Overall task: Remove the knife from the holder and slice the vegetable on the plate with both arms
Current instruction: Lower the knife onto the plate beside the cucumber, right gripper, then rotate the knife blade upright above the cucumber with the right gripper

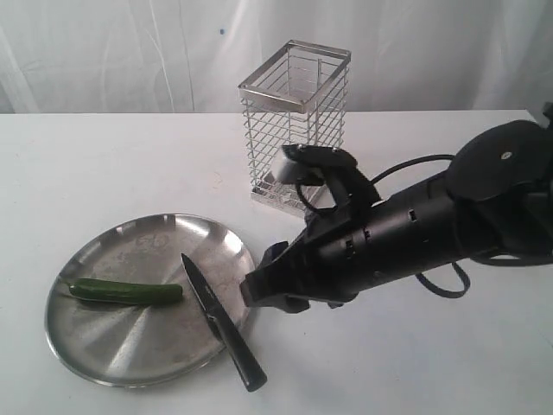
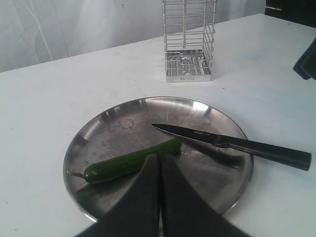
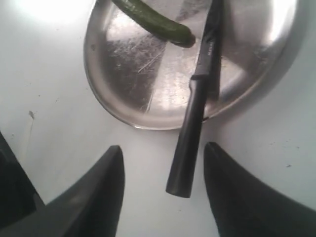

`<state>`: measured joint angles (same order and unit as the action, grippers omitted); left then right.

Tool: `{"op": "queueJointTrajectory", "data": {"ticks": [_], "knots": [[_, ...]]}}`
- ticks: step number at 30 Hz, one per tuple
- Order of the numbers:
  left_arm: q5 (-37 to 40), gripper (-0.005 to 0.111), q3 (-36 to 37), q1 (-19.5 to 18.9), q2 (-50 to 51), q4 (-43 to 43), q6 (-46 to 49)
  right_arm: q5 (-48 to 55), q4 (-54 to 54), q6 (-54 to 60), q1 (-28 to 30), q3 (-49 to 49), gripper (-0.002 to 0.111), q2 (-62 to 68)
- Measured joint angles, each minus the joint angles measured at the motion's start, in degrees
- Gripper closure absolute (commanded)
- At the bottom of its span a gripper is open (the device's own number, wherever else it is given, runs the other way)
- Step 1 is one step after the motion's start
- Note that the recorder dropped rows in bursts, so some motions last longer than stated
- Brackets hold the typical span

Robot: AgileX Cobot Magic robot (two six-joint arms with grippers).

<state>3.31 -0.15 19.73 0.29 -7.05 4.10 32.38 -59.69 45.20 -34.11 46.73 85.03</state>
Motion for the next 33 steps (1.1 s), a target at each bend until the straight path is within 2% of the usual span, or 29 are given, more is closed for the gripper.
{"op": "queueJointTrajectory", "data": {"ticks": [7, 16, 33], "knots": [[0.0, 0.107, 0.0, 0.0, 0.0, 0.0, 0.0, 6.49, 0.0, 2.98, 4.26, 0.0, 0.061, 5.13], [0.0, 0.107, 0.0, 0.0, 0.0, 0.0, 0.0, 8.93, -1.98, 8.07, 4.35, 2.69, 0.061, 13.59], [0.0, 0.107, 0.0, 0.0, 0.0, 0.0, 0.0, 13.31, -3.27, 13.79, 4.35, 5.77, 0.061, 21.21]]}}
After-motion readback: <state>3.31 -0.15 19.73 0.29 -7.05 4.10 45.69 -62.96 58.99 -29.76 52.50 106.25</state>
